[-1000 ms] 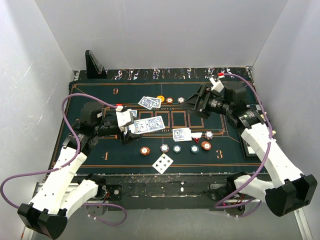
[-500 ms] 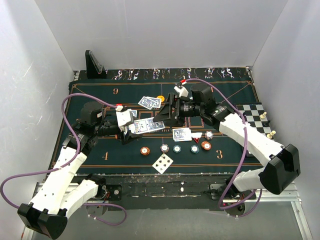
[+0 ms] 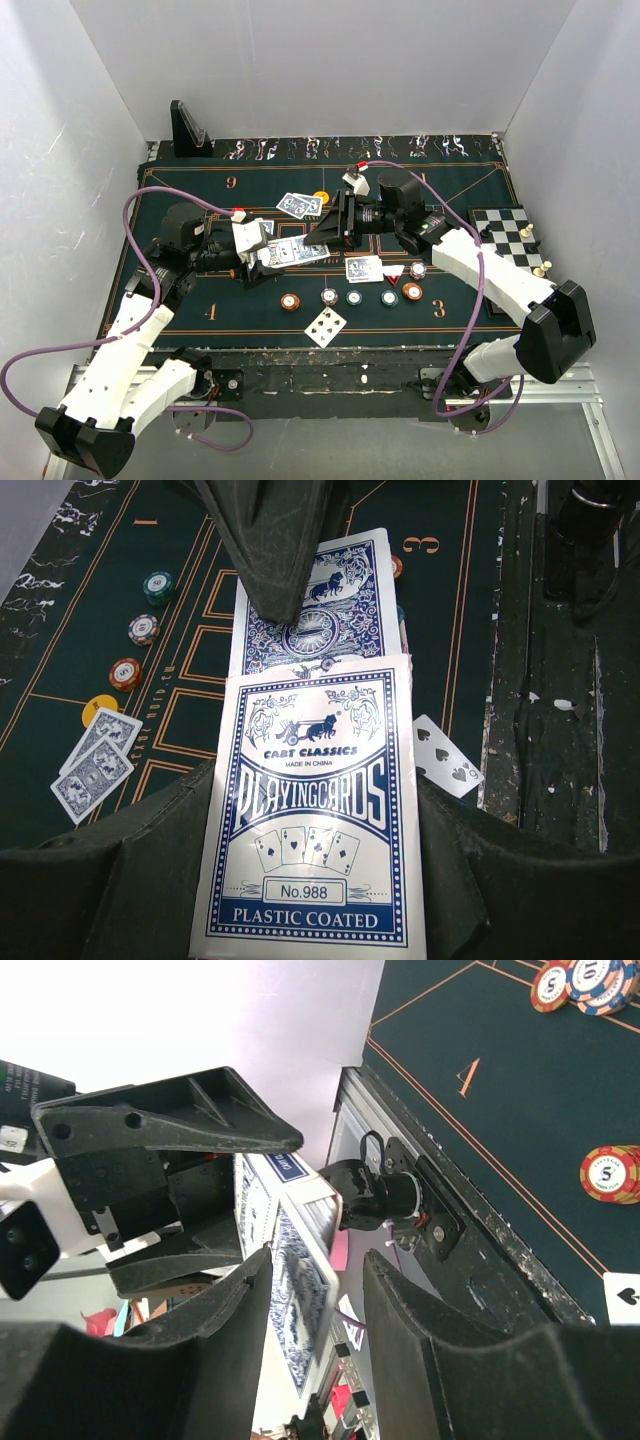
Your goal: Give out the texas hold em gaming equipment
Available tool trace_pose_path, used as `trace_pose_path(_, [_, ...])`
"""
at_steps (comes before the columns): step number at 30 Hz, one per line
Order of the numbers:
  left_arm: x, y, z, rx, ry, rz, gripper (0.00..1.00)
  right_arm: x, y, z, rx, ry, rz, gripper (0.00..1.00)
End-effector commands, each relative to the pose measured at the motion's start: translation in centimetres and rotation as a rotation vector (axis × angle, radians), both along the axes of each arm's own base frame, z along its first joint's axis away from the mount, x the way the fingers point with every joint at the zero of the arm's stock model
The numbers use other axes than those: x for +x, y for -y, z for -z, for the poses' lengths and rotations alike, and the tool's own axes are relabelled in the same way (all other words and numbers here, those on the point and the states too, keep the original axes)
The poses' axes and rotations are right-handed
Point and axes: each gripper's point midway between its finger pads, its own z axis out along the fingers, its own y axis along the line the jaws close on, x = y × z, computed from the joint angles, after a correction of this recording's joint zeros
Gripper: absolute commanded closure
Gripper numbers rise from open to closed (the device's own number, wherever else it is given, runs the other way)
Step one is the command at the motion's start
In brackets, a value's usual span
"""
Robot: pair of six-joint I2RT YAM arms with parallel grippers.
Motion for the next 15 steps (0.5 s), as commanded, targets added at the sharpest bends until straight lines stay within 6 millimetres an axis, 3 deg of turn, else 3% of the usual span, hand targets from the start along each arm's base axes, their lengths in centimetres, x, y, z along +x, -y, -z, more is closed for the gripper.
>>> trace_pose_path(1, [-0.3, 0.1, -2.7, -0.039, 0.075, 0.018, 1.00, -0.7, -0.1, -0.7, 0.043, 0.009, -0.030, 0.52])
trace_pose_path(15, [-0.4, 0.2, -2.8, -0.046, 0.073, 0.019, 1.00, -2.2, 1.3, 0.0, 0.010, -0.029, -0.046, 0.52])
